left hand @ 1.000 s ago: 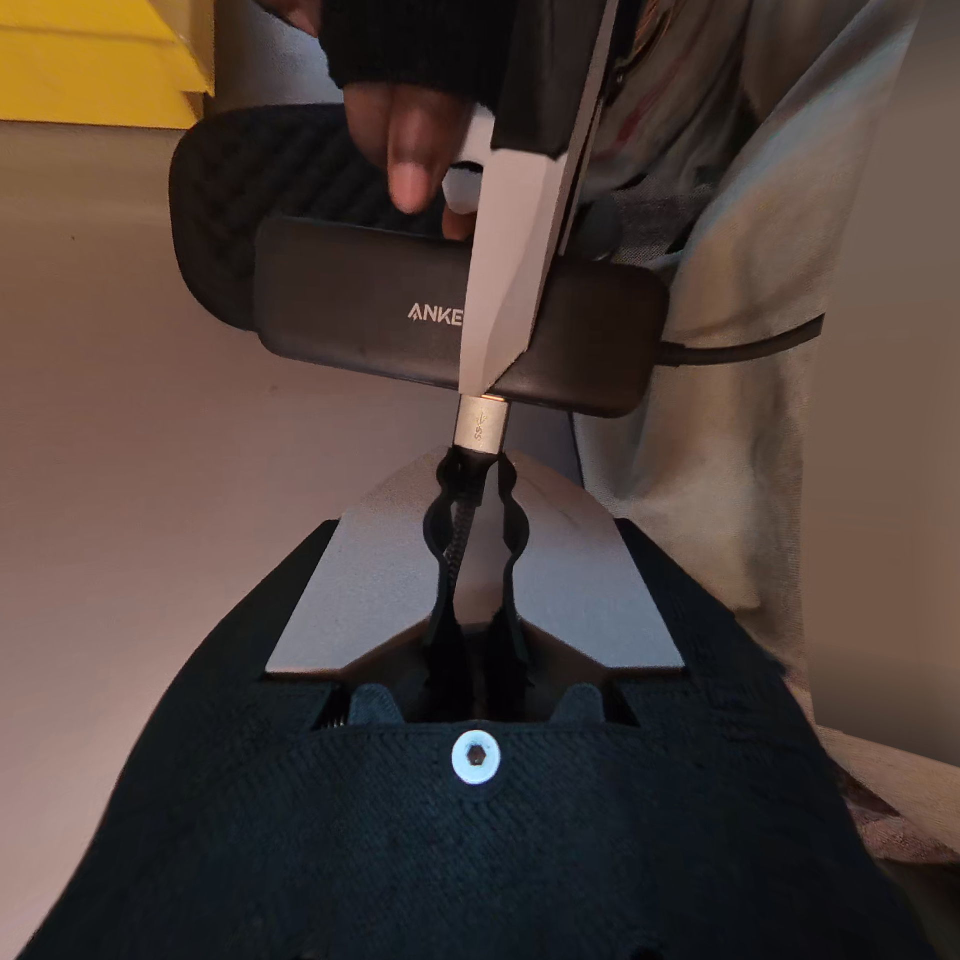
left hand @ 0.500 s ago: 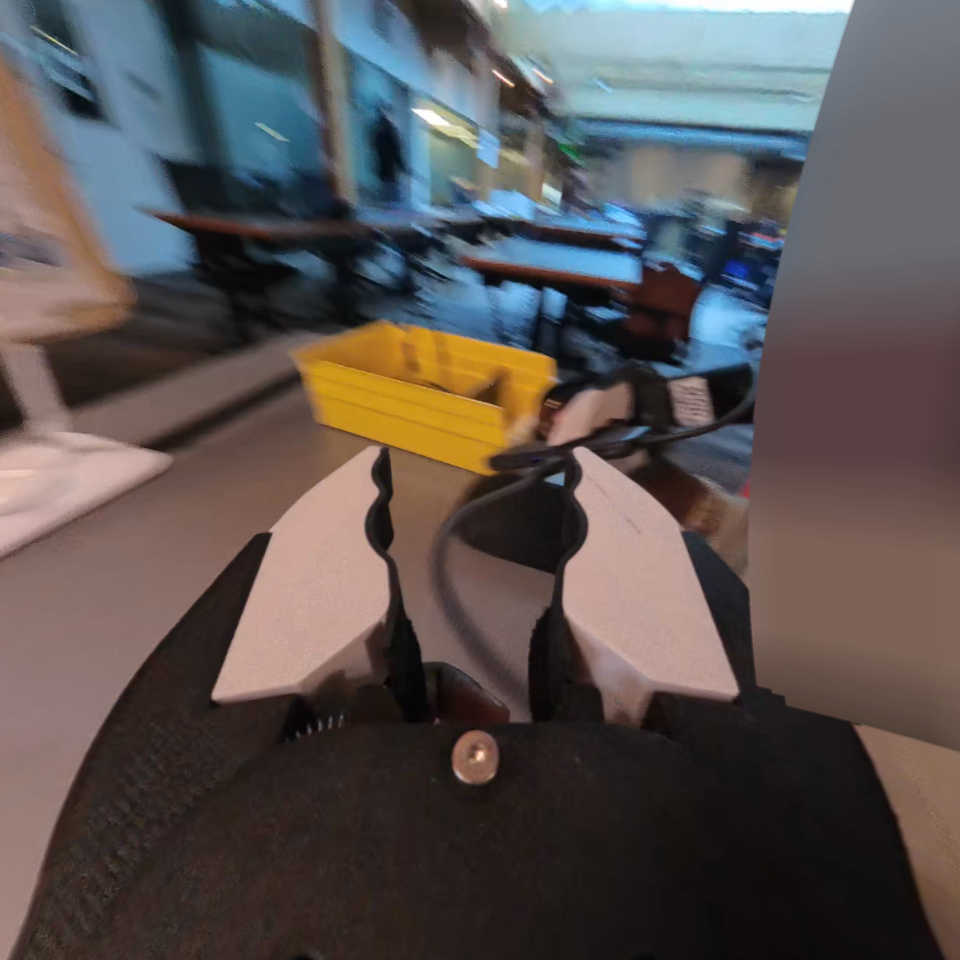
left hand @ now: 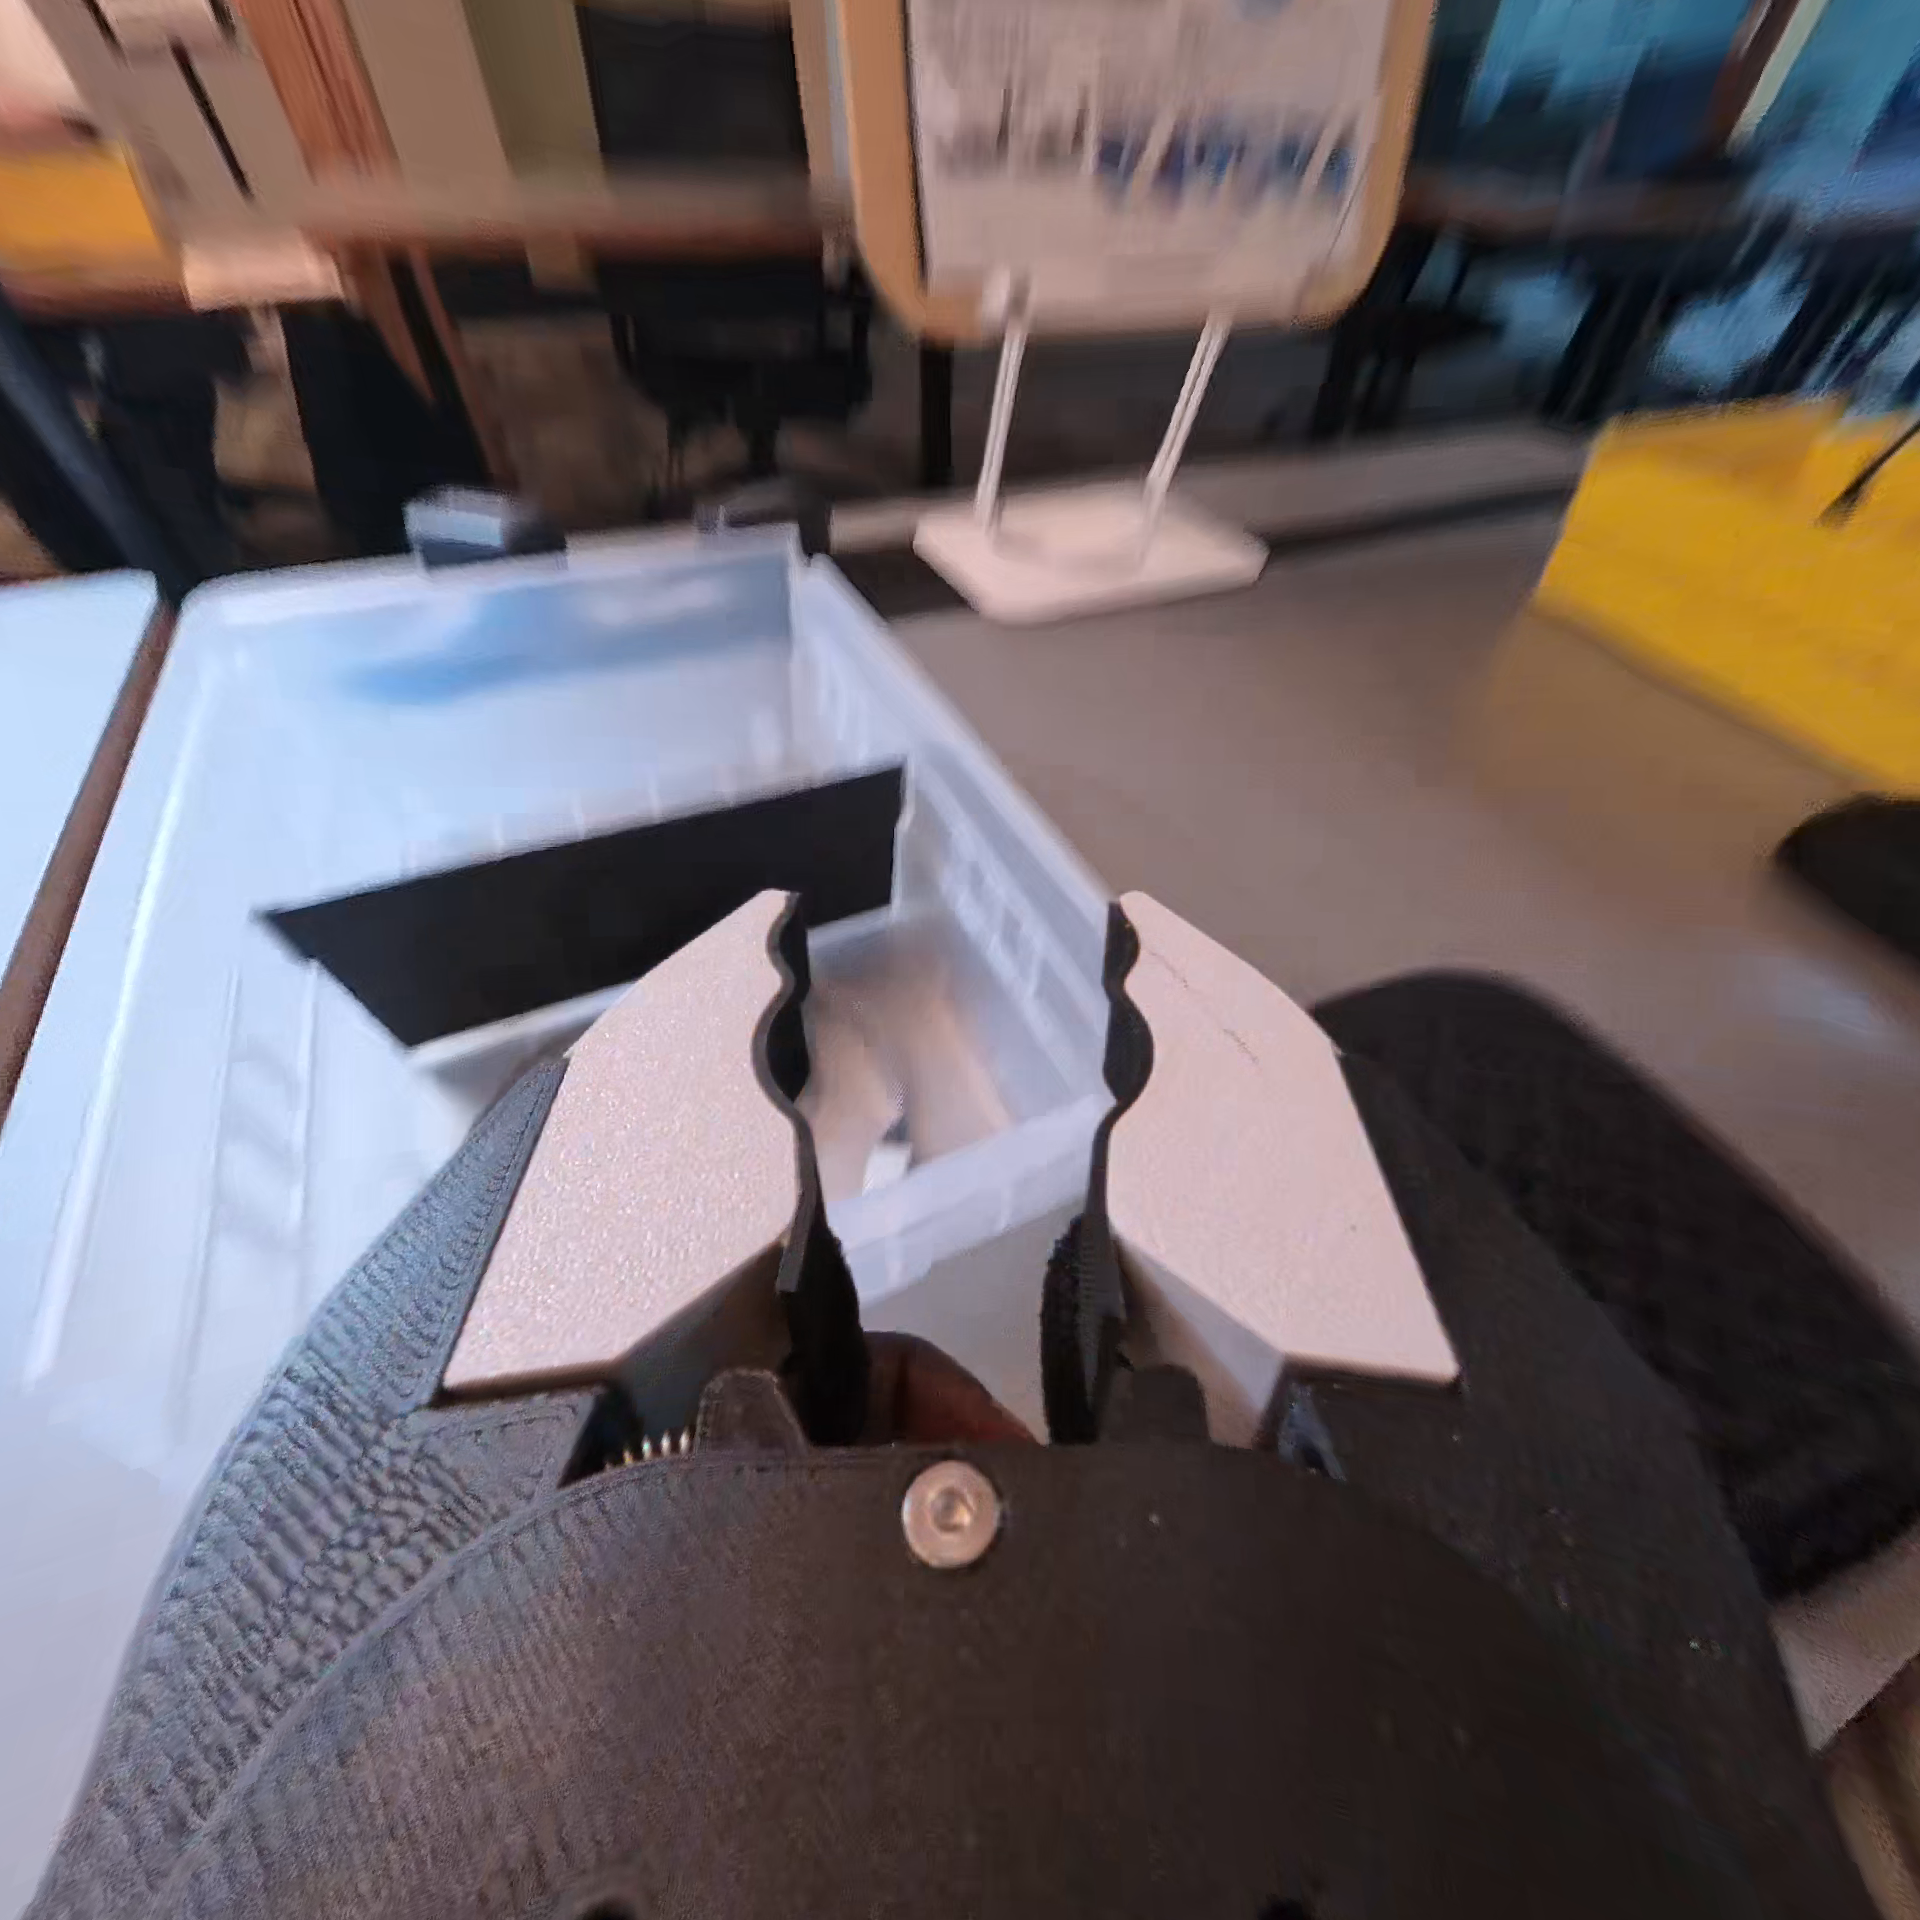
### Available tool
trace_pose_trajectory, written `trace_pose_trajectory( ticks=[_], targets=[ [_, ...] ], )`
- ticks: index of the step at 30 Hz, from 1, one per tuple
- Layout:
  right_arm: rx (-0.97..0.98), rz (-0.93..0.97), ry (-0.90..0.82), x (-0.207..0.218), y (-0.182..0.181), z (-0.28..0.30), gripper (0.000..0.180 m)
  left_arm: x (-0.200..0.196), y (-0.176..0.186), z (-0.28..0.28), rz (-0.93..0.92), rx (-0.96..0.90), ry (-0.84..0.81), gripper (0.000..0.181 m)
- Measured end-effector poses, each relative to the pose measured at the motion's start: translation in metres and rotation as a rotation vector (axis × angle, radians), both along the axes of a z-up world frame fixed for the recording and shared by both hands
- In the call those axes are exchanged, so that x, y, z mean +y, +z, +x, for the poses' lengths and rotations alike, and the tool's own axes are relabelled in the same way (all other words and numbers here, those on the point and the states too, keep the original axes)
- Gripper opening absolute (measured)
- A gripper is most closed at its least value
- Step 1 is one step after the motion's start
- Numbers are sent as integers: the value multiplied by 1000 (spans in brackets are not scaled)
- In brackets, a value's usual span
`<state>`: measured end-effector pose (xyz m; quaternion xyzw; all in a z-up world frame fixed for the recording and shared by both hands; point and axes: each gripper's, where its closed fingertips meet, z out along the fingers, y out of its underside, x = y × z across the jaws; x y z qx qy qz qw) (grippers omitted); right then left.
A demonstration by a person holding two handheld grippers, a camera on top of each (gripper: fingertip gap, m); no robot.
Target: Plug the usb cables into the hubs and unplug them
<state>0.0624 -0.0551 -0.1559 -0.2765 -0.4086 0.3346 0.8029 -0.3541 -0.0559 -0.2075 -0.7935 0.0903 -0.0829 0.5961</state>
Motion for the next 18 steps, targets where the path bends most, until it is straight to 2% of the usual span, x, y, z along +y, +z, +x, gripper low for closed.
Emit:
trace_pose_trajectory(
  ticks=[2,5,8,12,18],
  targets=[
    [-22,0,0,0,-2,-3,12,5,-28,-20,-148,86,50,51],
    [-31,-3,8,-1,-3,-6,12,12,-49,-42,-289,172,79,45],
    [-29,-10,24,-2,-4,-7,12,23,-61,-45,-412,187,-10,43],
    [-48,-5,19,-3,-6,-9,12,31,-82,-30,-600,209,-209,51],
    [-76,1,18,-3,-9,-13,12,40,-118,-30,-840,417,-250,62]
  ],
)
